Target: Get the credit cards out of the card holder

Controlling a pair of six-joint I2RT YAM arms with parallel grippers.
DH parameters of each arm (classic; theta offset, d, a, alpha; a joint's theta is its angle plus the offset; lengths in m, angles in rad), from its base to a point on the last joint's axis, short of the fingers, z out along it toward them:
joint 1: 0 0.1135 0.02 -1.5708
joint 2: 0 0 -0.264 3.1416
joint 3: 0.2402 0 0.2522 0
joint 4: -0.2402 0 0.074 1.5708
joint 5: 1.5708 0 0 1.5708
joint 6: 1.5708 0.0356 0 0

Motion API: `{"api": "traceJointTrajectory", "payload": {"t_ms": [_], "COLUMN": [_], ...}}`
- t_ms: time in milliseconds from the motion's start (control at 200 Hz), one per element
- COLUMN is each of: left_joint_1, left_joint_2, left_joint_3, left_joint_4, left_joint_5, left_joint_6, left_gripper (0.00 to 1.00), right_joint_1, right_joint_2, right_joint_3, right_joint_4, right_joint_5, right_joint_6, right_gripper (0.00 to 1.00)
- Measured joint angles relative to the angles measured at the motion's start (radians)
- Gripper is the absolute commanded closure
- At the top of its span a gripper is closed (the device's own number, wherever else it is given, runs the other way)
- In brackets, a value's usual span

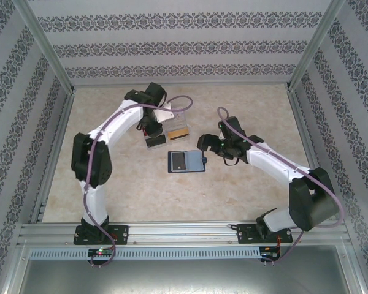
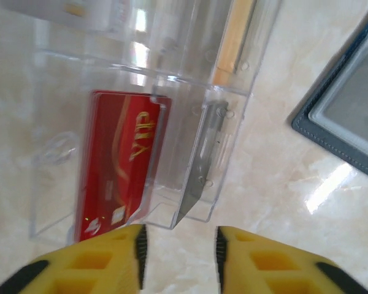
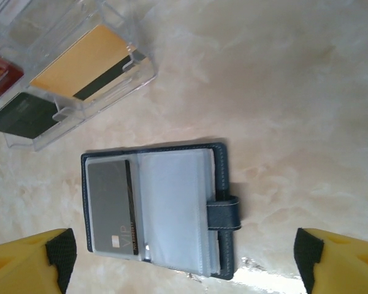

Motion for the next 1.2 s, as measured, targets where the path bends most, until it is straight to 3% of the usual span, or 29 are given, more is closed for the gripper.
{"api": "traceJointTrajectory", "payload": {"t_ms": [90,405,475,719,804,854,1059,1204], "left_joint_1": [0.0,0.001,0.001,0.001,0.001,0.001,0.002,0.006], "left_joint_2": [-0.12,-0.372,-0.404,-0.485,-0.503,-0.513,-0.55,-0.521], "left_joint_3": [-0.1,-0.406,-0.465,-0.636,-0.681,-0.709,-0.796,-0.784], "left_joint_4": [0.088,0.303,0.31,0.356,0.382,0.408,0.481,0.493], "left_joint_5": [-0.007,-0.107,-0.136,-0.166,-0.158,-0.15,-0.096,0.013], "left_joint_6": [-0.101,-0.529,-0.611,-0.828,-0.883,-0.914,-1.019,-1.04], "left_gripper": [0.35,0.08,0.0,0.01,0.01,0.01,0.0,0.01], "right_joint_1": [0.061,0.22,0.237,0.258,0.257,0.254,0.231,0.21], "right_joint_2": [0.01,0.165,0.215,0.337,0.369,0.388,0.436,0.446], "right_joint_3": [0.011,0.098,0.131,0.194,0.21,0.221,0.232,0.235], "right_joint_4": [-0.002,-0.043,-0.055,-0.06,-0.058,-0.054,-0.029,-0.021], "right_joint_5": [0.027,0.076,0.078,0.079,0.077,0.069,0.029,0.0], "right_joint_6": [-0.005,0.029,0.037,0.071,0.082,0.096,0.098,0.09], "right_gripper": [0.25,0.42,0.5,0.61,0.71,0.72,0.77,0.78]}}
